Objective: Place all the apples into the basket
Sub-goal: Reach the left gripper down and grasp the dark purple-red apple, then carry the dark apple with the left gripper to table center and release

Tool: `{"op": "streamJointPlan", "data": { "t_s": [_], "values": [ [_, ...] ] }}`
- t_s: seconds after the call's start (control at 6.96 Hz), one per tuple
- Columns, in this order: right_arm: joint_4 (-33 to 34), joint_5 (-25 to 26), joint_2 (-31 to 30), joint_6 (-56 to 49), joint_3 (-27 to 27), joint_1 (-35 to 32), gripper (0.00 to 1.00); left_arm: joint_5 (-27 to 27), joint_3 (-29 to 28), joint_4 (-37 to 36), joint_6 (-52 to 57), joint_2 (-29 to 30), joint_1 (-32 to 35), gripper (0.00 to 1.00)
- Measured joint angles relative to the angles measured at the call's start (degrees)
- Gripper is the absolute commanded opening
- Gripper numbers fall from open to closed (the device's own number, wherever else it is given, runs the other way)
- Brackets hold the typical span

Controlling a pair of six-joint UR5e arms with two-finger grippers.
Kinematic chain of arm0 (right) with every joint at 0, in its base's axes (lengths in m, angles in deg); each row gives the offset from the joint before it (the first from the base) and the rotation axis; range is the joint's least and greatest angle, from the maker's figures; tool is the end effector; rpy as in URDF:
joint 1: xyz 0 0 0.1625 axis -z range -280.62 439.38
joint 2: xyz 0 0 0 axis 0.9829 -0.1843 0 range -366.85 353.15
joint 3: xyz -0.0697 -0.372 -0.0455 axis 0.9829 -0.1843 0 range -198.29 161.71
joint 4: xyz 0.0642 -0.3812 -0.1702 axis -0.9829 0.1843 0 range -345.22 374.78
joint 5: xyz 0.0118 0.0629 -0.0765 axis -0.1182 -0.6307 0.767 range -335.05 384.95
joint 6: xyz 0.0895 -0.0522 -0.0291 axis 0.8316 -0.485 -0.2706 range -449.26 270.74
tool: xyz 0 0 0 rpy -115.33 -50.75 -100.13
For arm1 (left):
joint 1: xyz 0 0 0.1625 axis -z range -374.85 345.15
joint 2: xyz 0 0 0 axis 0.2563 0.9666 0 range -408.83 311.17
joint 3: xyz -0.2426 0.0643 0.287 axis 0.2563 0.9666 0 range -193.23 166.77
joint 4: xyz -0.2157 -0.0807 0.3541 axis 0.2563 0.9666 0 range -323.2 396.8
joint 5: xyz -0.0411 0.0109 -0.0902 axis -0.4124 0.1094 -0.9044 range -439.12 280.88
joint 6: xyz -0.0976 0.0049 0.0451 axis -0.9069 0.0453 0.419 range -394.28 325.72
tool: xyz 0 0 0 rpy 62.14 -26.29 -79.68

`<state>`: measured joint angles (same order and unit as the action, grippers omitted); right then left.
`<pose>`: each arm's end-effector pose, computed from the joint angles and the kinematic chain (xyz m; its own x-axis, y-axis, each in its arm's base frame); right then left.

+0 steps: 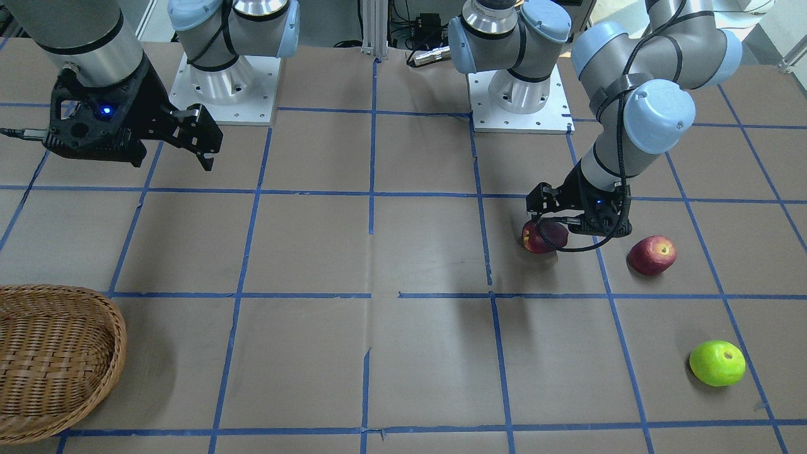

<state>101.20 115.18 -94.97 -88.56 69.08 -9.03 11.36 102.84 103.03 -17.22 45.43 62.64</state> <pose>0.1188 -0.5111 0.4364 -0.9992 0.0399 0.0048 0.0401 0.9980 0.0495 -0.0294 -0.4788 0.2220 -0.9966 0.0784 0.0255 0.0808 0.9905 0.1116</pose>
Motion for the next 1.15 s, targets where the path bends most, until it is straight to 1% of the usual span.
{"op": "streamJointPlan", "data": {
  "t_s": [0.43, 0.72, 1.01, 1.15],
  "values": [
    [0.0, 0.0, 0.0, 0.0, 0.0, 0.0, 1.0, 0.3, 1.3, -4.3, 0.6, 5.4, -1.2, 1.0],
    [0.0, 0.0, 0.0, 0.0, 0.3, 0.0, 1.0, 0.7, 1.7, -4.2, 0.6, 8.2, -1.6, 1.0],
    [0.1, 0.0, 0.0, 0.0, 0.9, -0.1, 1.0, 3.5, 3.1, -4.1, 0.6, 10.4, -1.8, 1.0],
    [0.1, 0.0, 0.0, 0.0, 1.0, 0.0, 1.0, 4.4, 3.3, -4.1, 0.6, 11.0, -1.8, 0.9]
  ]
}}
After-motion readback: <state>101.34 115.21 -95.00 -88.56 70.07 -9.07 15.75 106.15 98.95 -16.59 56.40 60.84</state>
